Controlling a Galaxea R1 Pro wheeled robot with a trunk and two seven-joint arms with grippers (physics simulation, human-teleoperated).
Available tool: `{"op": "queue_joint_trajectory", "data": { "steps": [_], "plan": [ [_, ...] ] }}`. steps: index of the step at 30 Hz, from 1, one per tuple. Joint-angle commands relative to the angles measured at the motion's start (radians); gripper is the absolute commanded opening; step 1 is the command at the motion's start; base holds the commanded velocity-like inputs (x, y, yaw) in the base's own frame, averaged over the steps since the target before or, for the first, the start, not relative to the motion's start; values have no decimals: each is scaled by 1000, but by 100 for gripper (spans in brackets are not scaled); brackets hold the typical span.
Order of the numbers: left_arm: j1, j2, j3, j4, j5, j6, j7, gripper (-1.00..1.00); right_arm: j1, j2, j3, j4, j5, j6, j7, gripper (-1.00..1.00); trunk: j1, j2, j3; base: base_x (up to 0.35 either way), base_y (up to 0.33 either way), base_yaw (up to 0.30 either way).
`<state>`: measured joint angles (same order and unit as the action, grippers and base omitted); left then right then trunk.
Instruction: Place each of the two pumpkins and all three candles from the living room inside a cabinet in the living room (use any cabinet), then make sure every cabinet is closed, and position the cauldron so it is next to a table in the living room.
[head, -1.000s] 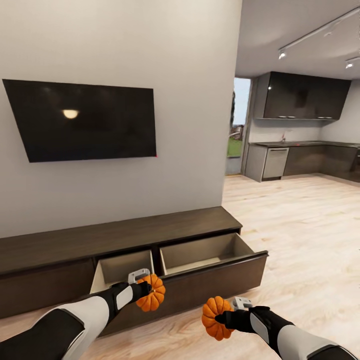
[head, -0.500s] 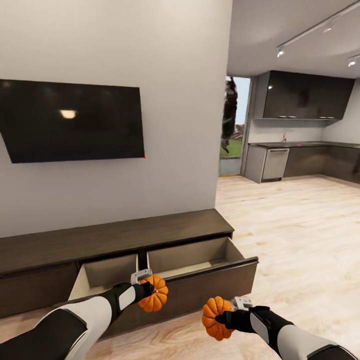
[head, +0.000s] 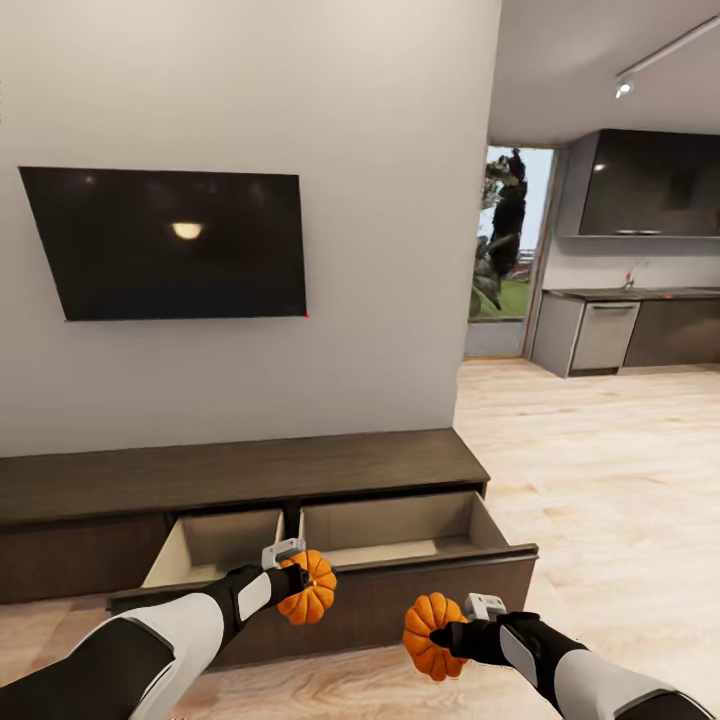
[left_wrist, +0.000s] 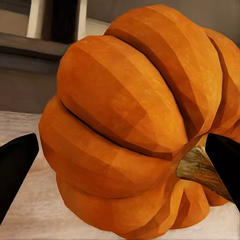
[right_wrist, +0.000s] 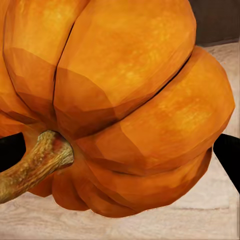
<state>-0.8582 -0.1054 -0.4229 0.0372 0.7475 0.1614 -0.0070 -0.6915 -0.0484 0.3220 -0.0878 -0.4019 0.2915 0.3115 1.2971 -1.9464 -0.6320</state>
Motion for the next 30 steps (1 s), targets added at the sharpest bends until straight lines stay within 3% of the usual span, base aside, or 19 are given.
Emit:
{"op": "queue_joint_trajectory", "data": {
  "steps": [1, 15, 30],
  "plan": [
    [-2, -1, -8, 3, 9, 1, 1, -100, 0, -1, 6, -3, -12, 6, 2, -100, 0, -1, -1, 128, -324, 219],
    [-2, -1, -8, 3, 9, 1, 1, -100, 0, 0, 8, -1, -11, 6, 2, -100, 0, -1, -1, 128, -324, 51],
    [-1, -1, -8, 3, 9, 0, 0, -100, 0, 1, 7, -1, -11, 6, 2, -100, 0, -1, -1, 120, -299, 258]
  ]
}}
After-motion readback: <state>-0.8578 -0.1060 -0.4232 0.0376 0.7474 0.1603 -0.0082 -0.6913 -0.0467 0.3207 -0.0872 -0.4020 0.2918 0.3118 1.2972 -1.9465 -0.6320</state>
